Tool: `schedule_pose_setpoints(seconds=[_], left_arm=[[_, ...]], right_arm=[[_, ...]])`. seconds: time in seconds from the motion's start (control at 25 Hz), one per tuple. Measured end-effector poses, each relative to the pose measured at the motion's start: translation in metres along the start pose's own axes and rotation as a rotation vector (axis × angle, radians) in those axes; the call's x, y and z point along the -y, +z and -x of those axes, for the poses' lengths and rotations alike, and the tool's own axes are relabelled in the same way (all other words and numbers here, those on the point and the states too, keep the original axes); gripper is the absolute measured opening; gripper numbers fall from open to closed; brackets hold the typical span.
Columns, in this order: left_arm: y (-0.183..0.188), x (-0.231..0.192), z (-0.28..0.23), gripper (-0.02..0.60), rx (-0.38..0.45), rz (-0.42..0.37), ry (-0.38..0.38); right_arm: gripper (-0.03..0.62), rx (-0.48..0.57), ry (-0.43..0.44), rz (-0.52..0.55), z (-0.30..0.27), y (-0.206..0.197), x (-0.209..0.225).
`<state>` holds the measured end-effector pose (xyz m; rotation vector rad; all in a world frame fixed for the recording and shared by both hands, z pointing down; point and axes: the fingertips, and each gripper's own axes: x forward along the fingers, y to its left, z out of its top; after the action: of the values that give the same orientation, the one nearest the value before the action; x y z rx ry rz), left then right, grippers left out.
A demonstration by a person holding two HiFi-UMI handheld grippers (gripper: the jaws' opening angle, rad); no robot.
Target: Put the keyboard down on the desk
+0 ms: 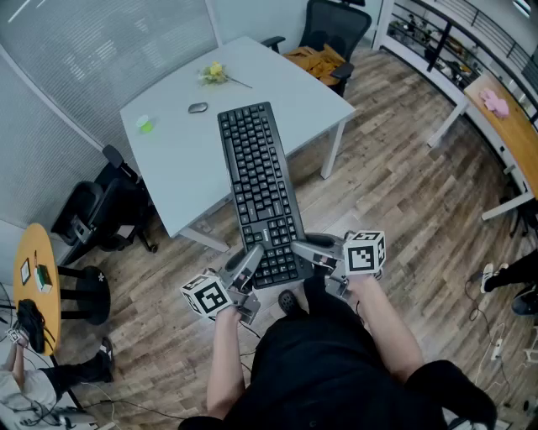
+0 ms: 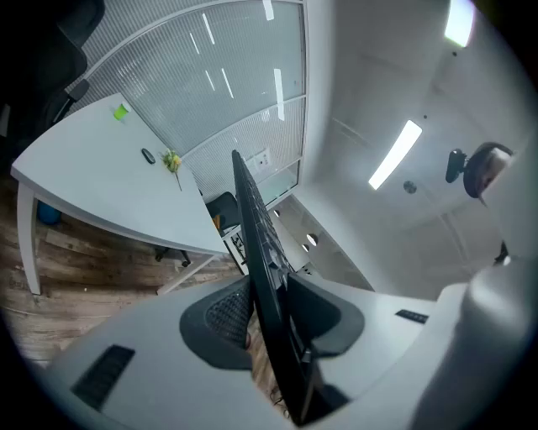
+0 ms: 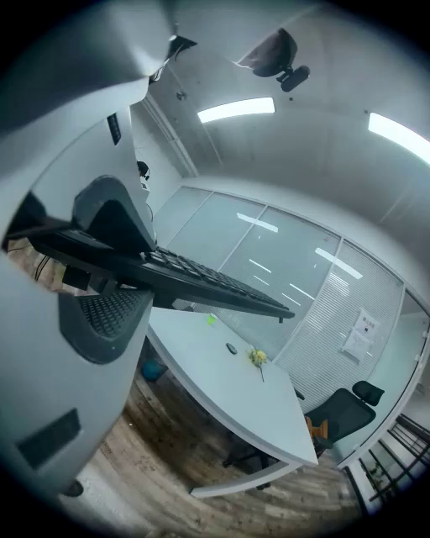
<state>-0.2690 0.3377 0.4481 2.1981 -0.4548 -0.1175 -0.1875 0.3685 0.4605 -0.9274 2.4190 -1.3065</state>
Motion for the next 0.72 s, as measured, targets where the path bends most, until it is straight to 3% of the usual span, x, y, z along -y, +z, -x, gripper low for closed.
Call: schedule_pose_setpoints(seconds=[0.72], left_arm=[[0.0,-0.006,0.0,0.11,-0.016,0.002,-0.001]], right_arm=[[0.164,-0.01,-0.065,0.017,-0.002,-0.007,0.008]])
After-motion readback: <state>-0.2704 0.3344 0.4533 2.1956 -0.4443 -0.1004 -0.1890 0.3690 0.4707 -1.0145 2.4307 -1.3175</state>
